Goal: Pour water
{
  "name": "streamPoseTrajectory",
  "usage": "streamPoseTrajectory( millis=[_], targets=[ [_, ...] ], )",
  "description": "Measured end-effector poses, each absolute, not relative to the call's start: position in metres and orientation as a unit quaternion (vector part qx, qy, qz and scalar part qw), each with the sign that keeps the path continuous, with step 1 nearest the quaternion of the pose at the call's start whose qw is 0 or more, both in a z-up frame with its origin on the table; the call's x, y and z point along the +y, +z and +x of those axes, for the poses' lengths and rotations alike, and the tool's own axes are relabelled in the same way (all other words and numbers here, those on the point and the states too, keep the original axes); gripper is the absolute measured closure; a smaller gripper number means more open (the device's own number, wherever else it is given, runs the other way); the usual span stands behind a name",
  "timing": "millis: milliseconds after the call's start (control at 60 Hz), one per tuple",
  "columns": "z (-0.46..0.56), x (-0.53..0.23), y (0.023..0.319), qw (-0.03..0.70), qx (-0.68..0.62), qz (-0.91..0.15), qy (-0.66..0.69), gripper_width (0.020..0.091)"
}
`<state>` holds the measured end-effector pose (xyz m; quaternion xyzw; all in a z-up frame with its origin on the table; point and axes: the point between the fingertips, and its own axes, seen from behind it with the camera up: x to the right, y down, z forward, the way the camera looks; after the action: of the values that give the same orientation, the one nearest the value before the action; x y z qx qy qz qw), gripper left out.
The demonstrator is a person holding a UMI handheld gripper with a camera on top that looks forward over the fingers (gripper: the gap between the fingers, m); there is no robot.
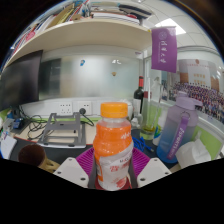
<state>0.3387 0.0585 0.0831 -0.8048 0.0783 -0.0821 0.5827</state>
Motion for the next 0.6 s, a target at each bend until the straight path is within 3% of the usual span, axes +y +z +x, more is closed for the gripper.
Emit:
streamPoseTrajectory(
  millis=[183, 417, 600],
  targets=[
    [0.343, 0.044, 0.070, 0.562, 0.103, -0.816, -0.084, 0.0468],
    [0.328, -0.001, 0.059, 0.514, 0.101, -0.849, -0.067, 0.0433],
    [0.304, -0.055, 0.071, 0.471, 0.085, -0.877, -0.047, 0.0430]
  ],
)
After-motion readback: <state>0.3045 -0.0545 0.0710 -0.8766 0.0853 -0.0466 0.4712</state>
